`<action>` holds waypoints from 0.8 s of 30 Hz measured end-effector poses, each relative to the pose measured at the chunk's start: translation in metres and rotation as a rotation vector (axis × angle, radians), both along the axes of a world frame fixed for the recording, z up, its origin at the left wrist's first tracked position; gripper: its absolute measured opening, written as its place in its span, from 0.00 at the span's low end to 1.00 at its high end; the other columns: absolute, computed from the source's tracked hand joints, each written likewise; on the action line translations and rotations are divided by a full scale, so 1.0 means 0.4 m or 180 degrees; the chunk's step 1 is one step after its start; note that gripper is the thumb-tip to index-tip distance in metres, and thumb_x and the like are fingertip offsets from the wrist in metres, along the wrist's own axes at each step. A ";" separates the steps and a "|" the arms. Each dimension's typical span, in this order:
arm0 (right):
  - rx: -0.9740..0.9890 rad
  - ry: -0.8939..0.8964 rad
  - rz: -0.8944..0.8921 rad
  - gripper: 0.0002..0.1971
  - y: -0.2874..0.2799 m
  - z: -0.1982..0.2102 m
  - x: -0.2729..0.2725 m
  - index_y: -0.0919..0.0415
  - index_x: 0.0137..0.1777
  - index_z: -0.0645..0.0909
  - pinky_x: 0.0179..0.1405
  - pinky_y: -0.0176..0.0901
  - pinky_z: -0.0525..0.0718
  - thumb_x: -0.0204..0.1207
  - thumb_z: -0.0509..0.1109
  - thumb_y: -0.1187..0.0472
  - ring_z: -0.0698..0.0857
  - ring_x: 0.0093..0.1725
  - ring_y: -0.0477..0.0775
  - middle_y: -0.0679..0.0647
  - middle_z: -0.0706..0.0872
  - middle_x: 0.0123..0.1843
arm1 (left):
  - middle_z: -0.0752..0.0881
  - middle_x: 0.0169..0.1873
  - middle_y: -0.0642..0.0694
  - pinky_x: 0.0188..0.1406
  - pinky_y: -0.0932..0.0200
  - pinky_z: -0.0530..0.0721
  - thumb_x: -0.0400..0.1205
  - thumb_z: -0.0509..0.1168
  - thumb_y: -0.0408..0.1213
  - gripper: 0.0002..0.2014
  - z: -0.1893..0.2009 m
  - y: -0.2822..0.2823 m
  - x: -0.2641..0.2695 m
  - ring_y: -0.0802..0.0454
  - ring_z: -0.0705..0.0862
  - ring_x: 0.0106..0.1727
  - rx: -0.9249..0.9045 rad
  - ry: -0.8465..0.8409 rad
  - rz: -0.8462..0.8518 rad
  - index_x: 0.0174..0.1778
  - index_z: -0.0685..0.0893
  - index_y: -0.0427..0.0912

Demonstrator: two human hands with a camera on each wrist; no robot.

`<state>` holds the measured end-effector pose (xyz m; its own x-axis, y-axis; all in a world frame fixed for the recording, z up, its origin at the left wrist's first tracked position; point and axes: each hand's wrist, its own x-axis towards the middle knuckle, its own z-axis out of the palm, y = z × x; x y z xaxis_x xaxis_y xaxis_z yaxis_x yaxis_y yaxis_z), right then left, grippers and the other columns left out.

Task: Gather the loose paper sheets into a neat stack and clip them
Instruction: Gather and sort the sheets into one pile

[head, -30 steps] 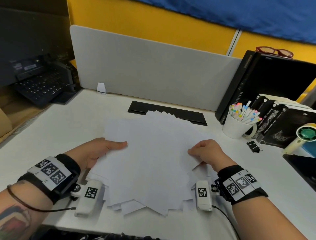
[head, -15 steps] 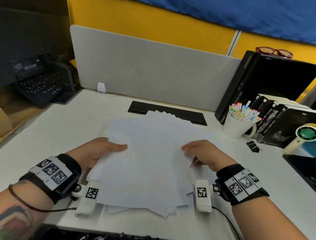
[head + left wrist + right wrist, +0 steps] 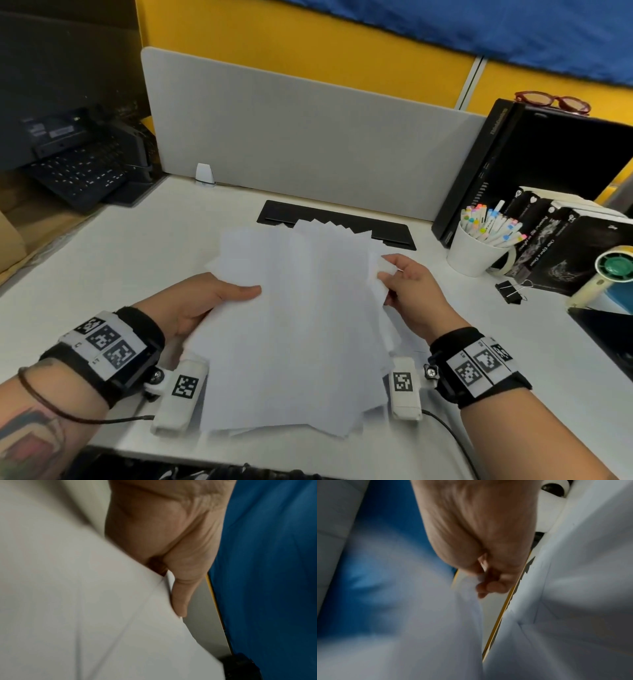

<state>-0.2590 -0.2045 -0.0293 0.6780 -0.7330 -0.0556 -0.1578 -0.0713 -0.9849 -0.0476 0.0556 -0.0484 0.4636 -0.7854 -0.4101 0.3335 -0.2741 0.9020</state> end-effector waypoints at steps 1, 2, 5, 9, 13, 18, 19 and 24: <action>0.0207 -0.0103 -0.0234 0.10 -0.002 0.001 0.001 0.59 0.63 0.83 0.45 0.52 0.89 0.86 0.64 0.66 0.89 0.49 0.63 0.62 0.90 0.54 | 0.92 0.59 0.33 0.58 0.41 0.90 0.46 0.92 0.49 0.47 -0.007 -0.001 0.004 0.35 0.93 0.56 0.0024 -0.0085 0.0050 0.61 0.91 0.33; 0.0448 -0.0137 -0.0389 0.11 -0.007 0.001 0.000 0.59 0.65 0.82 0.49 0.54 0.90 0.86 0.67 0.60 0.90 0.52 0.63 0.61 0.90 0.56 | 0.92 0.58 0.33 0.59 0.41 0.90 0.41 0.93 0.50 0.50 -0.009 -0.001 0.005 0.35 0.93 0.56 0.0035 -0.0139 0.0086 0.61 0.90 0.33; 0.1020 0.0219 -0.0133 0.15 -0.013 0.005 -0.013 0.69 0.62 0.84 0.51 0.58 0.88 0.82 0.72 0.59 0.91 0.51 0.66 0.65 0.91 0.57 | 0.93 0.55 0.33 0.53 0.45 0.91 0.37 0.92 0.52 0.50 -0.014 -0.003 0.010 0.36 0.94 0.53 0.0036 -0.0160 0.0136 0.56 0.92 0.32; 0.0376 0.0943 -0.0121 0.05 -0.013 -0.007 -0.006 0.69 0.51 0.78 0.37 0.51 0.83 0.79 0.68 0.76 0.85 0.44 0.68 0.70 0.84 0.52 | 0.92 0.58 0.32 0.68 0.36 0.84 0.51 0.91 0.48 0.41 -0.004 -0.007 0.000 0.32 0.91 0.59 0.0028 -0.0106 -0.0025 0.60 0.92 0.34; -0.0261 0.1121 -0.0330 0.08 -0.006 0.022 0.001 0.66 0.49 0.81 0.37 0.46 0.84 0.77 0.62 0.75 0.86 0.41 0.66 0.65 0.86 0.44 | 0.92 0.61 0.37 0.69 0.43 0.83 0.72 0.79 0.44 0.31 -0.002 -0.013 -0.005 0.40 0.92 0.60 0.0017 -0.0042 0.0021 0.70 0.86 0.36; -0.0289 0.0940 -0.0458 0.11 0.010 0.041 -0.004 0.62 0.36 0.72 0.22 0.32 0.74 0.82 0.60 0.71 0.76 0.30 0.56 0.59 0.76 0.33 | 0.92 0.60 0.39 0.64 0.46 0.85 0.74 0.75 0.49 0.26 0.001 -0.018 -0.016 0.41 0.92 0.60 -0.0016 -0.0153 0.0030 0.66 0.89 0.39; -0.0201 0.1046 -0.0332 0.06 0.007 0.025 0.003 0.63 0.42 0.75 0.29 0.34 0.77 0.82 0.62 0.67 0.79 0.35 0.57 0.61 0.79 0.38 | 0.92 0.59 0.39 0.63 0.46 0.85 0.74 0.75 0.48 0.25 0.003 -0.018 -0.020 0.41 0.92 0.59 -0.0011 -0.0182 0.0049 0.65 0.89 0.38; 0.0152 0.1014 -0.0633 0.07 -0.013 -0.025 0.014 0.62 0.45 0.73 0.26 0.39 0.76 0.81 0.65 0.72 0.77 0.33 0.56 0.60 0.77 0.40 | 0.93 0.59 0.39 0.55 0.51 0.89 0.73 0.75 0.44 0.21 0.010 -0.011 -0.018 0.44 0.93 0.56 -0.0018 -0.0171 -0.0048 0.61 0.92 0.39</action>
